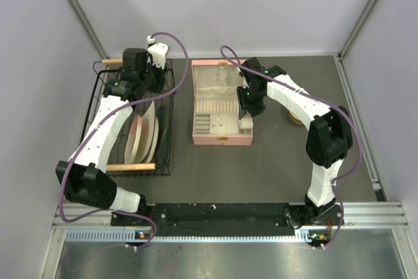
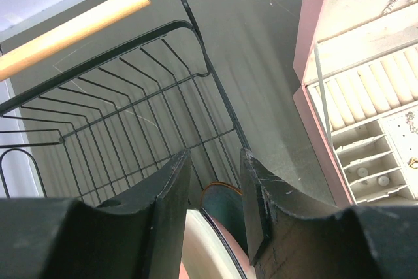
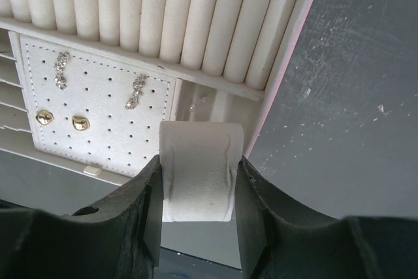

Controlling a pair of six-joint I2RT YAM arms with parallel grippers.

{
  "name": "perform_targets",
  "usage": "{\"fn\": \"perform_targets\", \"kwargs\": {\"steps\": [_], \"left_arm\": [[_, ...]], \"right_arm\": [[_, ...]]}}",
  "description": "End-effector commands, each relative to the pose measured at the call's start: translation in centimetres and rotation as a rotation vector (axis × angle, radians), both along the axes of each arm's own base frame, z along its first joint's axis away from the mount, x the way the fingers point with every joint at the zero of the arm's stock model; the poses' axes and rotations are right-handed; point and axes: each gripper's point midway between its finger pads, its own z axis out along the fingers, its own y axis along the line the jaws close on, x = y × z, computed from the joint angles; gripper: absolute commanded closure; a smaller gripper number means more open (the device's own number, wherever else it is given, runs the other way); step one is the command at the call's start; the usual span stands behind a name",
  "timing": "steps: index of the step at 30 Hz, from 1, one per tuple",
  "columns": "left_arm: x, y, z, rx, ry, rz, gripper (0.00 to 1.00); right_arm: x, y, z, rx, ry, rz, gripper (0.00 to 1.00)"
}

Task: Organize the mixed jewelry

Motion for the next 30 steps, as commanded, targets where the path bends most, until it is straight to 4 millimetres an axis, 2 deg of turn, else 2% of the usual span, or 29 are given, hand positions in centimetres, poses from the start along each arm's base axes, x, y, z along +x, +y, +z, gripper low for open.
{"fn": "perform_targets", "kwargs": {"steps": [1,7,20,30], "left_arm": [[0.2,0.5,1.8,-0.011,-0.069,0.023,0.58],[0.1,0.5,1.7,-0.012,-0.070,0.024,0.58],[-0.3,0.6,1.5,-0.008,-0.076,0.018,0.58],[-0.4,0.8,1.4,-0.001,-0.078,0.023,0.58]], "right_arm": [[1.5,0.9,1.4,0.016,-0.065,-0.038,1.00],[1.3,1.2,1.0,0.006,-0.062,-0.047,1.00],[1.1,0.6,-0.2,-0.070,-0.079,-0.123,1.00],[0.5,1.1,0.3,-0.120,-0.136,-0.168,1.00]]}}
